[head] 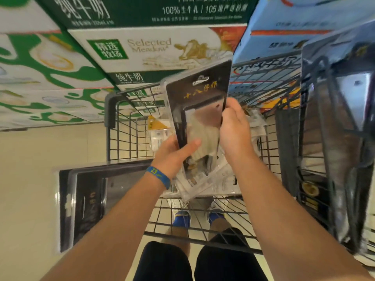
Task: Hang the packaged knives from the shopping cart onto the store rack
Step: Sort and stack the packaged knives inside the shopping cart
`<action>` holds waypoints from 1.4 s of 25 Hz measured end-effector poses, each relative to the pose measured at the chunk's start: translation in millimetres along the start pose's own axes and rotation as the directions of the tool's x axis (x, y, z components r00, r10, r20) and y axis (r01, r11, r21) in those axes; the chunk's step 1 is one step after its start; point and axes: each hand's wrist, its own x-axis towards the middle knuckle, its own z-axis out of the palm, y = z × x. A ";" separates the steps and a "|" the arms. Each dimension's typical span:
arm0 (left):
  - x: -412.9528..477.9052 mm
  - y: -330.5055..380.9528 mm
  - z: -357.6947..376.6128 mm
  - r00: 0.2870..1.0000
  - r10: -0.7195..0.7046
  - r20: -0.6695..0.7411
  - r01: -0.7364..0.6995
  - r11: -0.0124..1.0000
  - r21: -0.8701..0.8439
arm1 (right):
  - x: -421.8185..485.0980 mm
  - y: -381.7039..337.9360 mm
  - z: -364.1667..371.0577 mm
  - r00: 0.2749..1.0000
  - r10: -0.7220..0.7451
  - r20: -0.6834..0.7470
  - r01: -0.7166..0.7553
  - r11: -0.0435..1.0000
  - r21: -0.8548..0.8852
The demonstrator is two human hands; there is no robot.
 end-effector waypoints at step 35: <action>0.6 9.2 11.5 0.948 -0.309 -0.069 0.210 0.777 -0.593 | -37.0 76.2 1.4 0.807 0.533 0.254 -0.458 0.295 0.839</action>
